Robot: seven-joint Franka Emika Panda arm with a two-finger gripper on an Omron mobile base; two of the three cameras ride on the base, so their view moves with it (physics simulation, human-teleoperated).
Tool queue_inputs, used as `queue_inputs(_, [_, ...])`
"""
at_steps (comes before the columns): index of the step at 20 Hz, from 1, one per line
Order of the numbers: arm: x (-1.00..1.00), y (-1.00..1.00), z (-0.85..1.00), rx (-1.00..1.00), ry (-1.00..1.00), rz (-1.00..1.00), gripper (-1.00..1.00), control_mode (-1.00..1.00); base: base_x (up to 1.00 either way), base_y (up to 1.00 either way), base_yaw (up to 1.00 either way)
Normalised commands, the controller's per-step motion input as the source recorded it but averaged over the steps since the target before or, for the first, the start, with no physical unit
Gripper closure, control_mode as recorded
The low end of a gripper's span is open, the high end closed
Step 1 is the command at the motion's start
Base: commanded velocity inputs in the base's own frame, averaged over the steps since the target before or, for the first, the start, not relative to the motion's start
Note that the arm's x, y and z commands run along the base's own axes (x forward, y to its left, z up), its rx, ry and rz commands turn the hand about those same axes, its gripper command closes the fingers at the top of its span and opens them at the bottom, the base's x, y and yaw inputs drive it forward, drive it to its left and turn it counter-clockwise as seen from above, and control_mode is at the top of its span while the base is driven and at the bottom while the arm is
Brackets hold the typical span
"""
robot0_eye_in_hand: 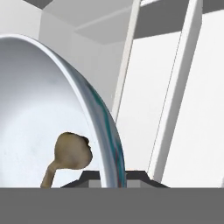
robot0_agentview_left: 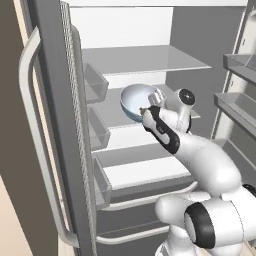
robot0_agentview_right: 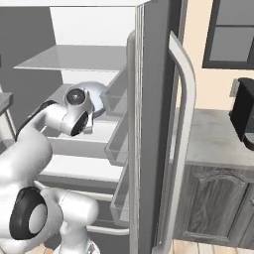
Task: Move the glass cup from next to the sink to the open cabinet. Then, move the bowl with the garlic to the fridge to clear the area for faucet cleaning.
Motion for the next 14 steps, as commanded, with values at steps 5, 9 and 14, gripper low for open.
queue_inputs(5, [0.82,0.01,0.21,0.02,0.20,0.00,1.00,-1.00,0.00,0.00,0.00])
queue_inputs(9, [0.04,0.04,-0.09,-0.02,0.05,0.00,1.00,-1.00,0.00,0.00,0.00])
queue_inputs(14, [0.53,0.11,-0.49,-0.10,0.17,0.00,1.00,-1.00,0.00,0.00,0.00])
